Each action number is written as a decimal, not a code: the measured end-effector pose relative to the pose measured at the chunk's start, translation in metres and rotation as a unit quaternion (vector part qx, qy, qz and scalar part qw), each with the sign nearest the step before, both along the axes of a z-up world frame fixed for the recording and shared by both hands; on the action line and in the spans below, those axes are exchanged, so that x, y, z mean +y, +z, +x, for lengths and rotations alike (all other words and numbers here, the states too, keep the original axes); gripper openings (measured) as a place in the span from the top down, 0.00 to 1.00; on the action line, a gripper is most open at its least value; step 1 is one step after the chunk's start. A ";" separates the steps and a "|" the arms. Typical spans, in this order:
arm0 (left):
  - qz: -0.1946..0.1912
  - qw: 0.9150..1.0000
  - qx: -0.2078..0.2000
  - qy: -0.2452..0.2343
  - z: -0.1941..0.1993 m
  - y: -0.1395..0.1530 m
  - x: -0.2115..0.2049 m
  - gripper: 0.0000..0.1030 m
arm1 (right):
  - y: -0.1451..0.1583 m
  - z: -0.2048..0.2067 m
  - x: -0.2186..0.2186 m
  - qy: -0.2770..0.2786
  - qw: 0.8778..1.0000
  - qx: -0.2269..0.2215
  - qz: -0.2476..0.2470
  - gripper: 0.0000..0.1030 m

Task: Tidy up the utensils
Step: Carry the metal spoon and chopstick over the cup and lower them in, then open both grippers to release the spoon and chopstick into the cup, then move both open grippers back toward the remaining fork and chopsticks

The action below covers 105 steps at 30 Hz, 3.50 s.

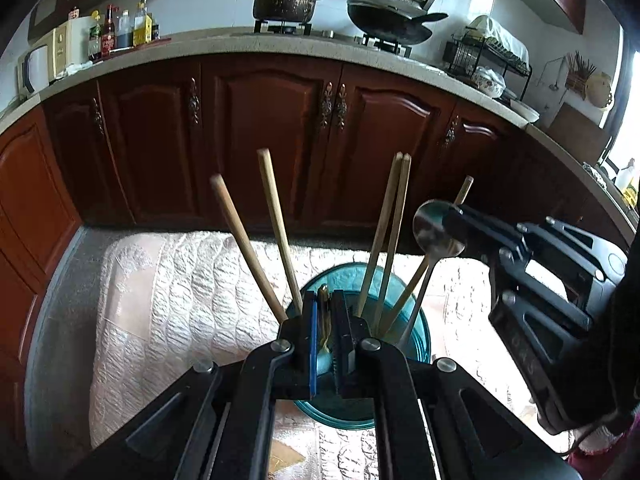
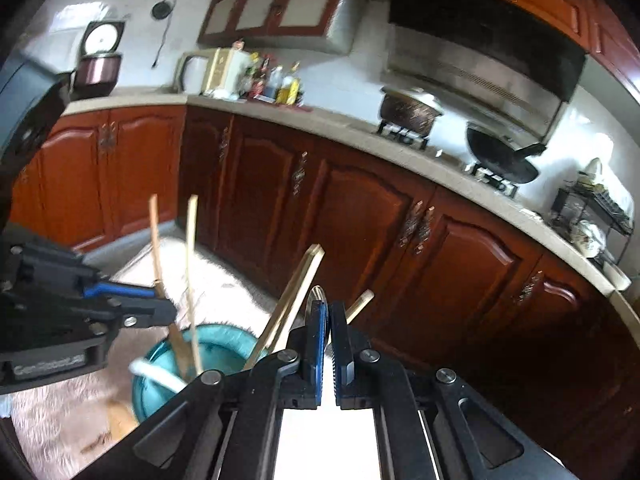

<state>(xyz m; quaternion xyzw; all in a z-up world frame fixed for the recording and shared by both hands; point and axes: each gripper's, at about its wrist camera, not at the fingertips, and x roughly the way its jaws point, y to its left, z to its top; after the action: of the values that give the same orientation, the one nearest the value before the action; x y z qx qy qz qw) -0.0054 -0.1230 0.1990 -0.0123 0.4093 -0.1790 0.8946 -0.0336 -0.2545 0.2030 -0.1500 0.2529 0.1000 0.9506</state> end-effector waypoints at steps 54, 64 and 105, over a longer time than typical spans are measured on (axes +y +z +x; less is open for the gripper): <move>0.015 1.000 -0.015 -0.012 -0.120 0.000 -0.022 0.40 | -0.046 -0.131 -0.101 -0.113 0.960 0.150 0.208 0.66; 0.023 0.999 -0.011 -0.033 -0.139 -0.005 -0.048 0.38 | -0.056 -0.153 -0.128 -0.154 0.951 0.162 0.212 0.53; 0.019 0.994 0.099 -0.050 -0.112 -0.082 -0.082 0.37 | -0.179 -0.122 -0.191 -0.226 0.914 0.289 0.174 0.68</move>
<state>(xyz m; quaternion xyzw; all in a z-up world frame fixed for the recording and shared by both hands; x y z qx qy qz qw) -0.1171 -0.2052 0.1169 0.0078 0.4995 -0.2138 0.8395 -0.1553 -0.4456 0.0244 0.1142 0.5225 -0.0364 0.8442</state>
